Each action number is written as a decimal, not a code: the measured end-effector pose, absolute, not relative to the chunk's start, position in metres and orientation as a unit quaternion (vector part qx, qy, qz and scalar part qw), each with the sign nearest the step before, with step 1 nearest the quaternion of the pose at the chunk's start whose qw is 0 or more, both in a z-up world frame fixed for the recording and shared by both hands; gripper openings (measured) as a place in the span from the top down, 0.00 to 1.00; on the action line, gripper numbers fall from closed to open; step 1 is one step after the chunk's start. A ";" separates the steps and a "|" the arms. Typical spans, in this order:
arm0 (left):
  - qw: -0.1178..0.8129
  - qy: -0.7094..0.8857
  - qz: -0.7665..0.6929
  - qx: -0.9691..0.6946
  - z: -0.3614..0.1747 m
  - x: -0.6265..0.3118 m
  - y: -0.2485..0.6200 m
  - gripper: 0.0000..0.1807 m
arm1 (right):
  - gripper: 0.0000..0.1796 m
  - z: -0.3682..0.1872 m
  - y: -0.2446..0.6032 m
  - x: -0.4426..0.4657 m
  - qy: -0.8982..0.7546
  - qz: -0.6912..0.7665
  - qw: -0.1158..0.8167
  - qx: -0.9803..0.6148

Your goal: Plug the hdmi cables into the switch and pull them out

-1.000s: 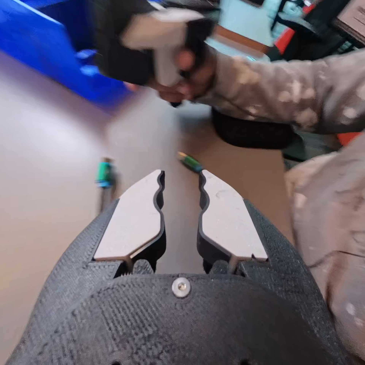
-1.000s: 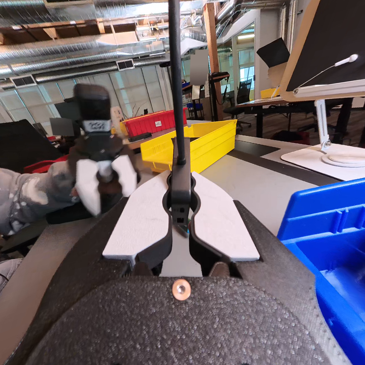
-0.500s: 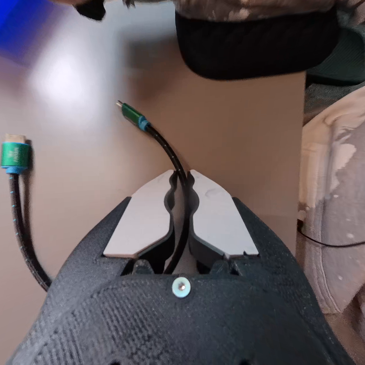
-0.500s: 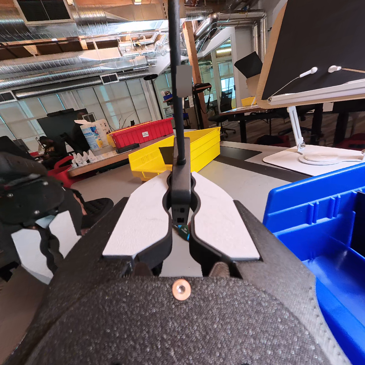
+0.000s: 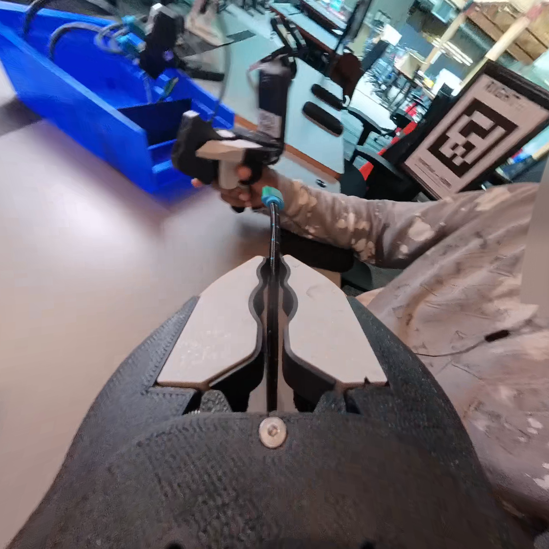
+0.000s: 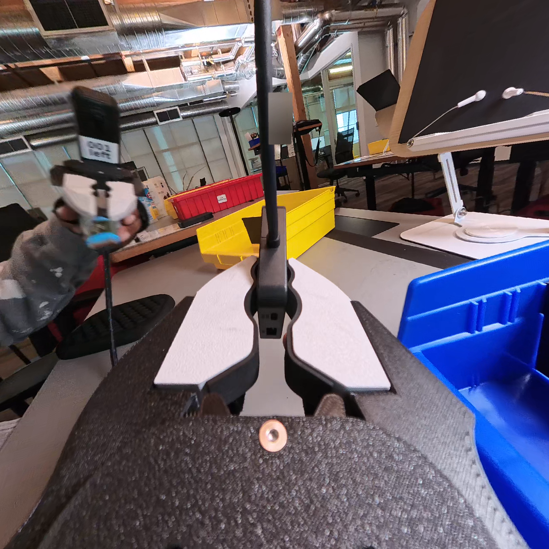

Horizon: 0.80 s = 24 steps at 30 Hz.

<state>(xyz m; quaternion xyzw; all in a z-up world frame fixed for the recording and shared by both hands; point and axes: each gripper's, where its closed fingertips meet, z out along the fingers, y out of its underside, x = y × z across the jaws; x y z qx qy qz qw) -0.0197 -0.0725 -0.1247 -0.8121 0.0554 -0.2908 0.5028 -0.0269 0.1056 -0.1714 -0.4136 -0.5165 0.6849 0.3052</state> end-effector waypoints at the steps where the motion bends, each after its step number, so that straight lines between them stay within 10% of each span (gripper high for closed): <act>1: 0.496 0.037 -0.287 -0.819 -0.136 -0.033 -0.069 0.96 | 0.92 -0.172 0.105 -0.027 -0.519 0.684 0.304 -0.414; 24: 0.377 0.143 -0.068 -0.912 -0.287 -0.077 -0.033 0.84 | 0.93 -0.176 0.086 -0.021 -0.544 0.707 0.249 -0.376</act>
